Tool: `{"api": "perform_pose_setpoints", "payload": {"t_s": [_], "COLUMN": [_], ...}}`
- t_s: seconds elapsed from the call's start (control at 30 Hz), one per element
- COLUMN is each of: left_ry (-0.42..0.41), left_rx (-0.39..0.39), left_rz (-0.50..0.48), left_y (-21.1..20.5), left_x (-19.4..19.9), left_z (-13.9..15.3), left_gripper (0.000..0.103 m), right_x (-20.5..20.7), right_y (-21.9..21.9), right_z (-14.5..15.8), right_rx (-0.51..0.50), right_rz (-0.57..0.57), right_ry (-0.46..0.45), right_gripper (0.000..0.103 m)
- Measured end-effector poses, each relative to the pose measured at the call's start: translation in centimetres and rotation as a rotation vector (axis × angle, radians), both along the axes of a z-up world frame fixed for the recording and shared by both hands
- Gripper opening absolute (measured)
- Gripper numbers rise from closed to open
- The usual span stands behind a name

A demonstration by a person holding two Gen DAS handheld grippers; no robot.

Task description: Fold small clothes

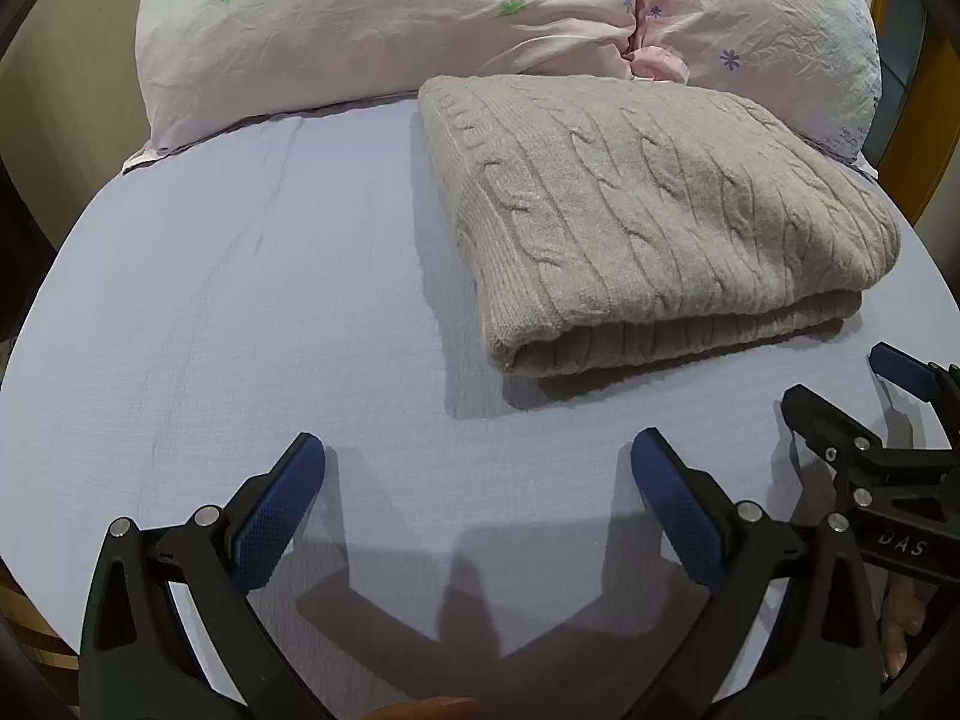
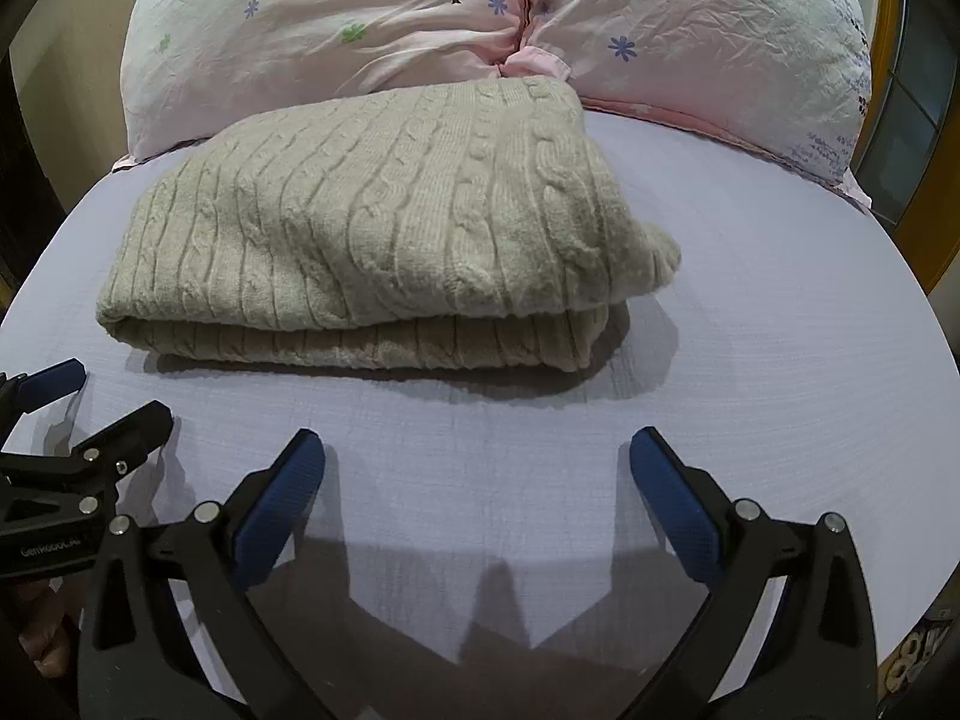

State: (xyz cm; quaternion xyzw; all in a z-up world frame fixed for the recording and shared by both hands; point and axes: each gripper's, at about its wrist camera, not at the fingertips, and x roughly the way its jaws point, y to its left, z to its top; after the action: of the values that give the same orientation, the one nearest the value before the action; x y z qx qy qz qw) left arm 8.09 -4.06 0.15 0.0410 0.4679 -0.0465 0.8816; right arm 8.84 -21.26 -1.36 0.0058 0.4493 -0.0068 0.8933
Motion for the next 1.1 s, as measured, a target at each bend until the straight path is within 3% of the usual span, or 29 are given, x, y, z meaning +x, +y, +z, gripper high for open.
{"api": "perform_pose_setpoints", "payload": {"t_s": [1.1], "left_ry": [0.013], "left_rx": [0.003], "left_rz": [-0.002], "left_y": [0.23], "left_x": [0.17], "left_z": [0.06], "left_gripper": [0.102], "right_x": [0.03], "right_y": [0.05], "right_z": [-0.05], "right_rx": [0.0], "right_rz": [0.001], "right_ry": [-0.001], "right_gripper": [0.101]}}
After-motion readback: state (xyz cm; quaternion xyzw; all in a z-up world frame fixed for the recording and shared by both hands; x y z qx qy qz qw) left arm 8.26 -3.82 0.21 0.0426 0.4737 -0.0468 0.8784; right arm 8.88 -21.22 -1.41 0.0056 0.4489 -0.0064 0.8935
